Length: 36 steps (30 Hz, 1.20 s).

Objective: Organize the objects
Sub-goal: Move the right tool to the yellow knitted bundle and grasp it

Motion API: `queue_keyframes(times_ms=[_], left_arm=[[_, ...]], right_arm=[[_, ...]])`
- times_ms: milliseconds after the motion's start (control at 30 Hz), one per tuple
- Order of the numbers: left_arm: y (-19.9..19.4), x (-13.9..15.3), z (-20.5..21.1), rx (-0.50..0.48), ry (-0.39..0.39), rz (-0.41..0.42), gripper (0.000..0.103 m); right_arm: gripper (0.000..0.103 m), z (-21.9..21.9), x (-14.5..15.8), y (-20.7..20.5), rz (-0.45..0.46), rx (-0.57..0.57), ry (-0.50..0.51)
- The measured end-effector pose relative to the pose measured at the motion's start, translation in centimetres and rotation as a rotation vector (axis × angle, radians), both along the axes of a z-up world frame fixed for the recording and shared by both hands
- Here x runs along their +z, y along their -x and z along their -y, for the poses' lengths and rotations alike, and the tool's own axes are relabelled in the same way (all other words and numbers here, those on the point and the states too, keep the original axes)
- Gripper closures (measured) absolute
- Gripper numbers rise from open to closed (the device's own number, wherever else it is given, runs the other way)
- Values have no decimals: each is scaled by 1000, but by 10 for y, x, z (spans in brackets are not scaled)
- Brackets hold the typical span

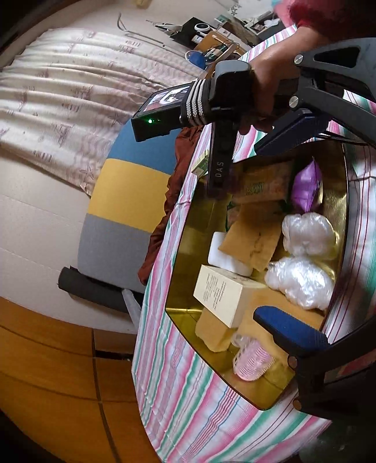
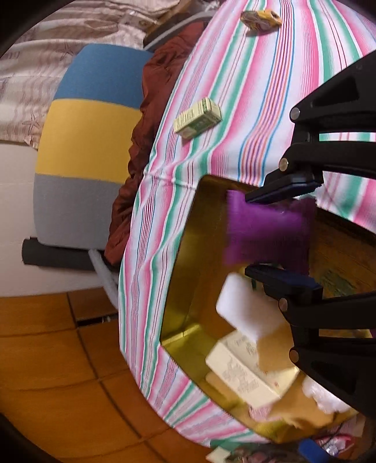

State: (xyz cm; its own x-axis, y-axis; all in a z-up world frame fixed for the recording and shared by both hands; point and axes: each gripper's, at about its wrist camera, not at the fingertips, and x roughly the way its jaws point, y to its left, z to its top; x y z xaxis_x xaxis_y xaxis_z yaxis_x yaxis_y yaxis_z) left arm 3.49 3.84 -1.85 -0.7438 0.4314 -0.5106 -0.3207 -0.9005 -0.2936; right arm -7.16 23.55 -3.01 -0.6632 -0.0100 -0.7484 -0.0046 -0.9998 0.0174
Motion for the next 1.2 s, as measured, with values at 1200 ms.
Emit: queue_keyframes(times_ms=[1200], left_arm=[[-26, 0, -97, -263, 101, 63, 0]], right_arm=[[54, -124, -32, -108, -39, -335, 160]])
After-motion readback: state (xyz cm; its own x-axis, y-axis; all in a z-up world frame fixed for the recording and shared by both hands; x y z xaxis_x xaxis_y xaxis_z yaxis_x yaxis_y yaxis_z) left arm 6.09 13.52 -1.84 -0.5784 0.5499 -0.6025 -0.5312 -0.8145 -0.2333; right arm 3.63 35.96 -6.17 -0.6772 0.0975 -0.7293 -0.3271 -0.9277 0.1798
